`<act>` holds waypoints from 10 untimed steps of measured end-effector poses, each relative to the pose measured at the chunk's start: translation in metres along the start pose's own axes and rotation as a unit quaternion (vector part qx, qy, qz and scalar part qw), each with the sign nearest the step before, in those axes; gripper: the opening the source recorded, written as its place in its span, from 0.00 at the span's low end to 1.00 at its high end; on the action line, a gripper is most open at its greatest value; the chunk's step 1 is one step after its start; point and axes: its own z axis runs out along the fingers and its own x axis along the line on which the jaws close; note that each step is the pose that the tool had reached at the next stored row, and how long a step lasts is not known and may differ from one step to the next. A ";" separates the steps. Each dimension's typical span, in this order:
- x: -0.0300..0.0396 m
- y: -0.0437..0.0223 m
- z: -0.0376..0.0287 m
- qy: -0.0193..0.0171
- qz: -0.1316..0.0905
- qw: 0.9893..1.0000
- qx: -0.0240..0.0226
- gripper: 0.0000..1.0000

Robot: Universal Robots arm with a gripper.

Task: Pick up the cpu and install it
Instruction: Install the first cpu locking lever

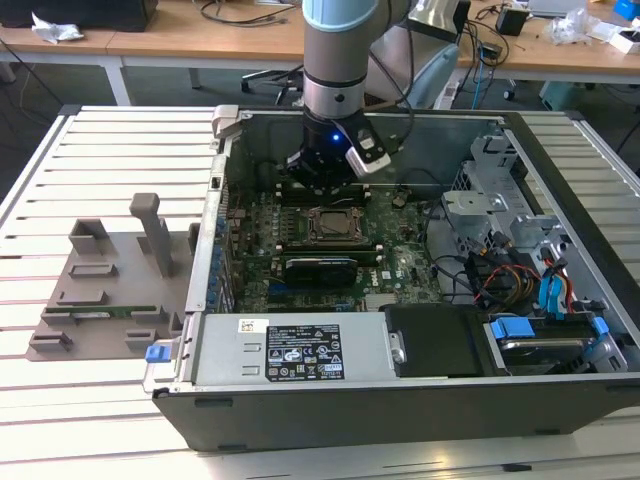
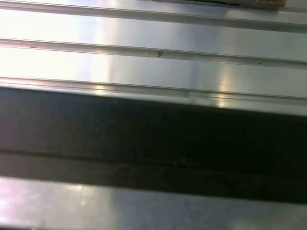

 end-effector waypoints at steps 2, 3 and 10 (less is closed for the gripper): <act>-0.0025 -0.0002 0.0018 0.000 -0.001 1.000 0.000 0.11; -0.0038 -0.0003 0.0027 0.000 -0.001 1.000 0.000 0.11; -0.0107 -0.0018 0.0079 0.001 -0.002 1.000 0.000 0.11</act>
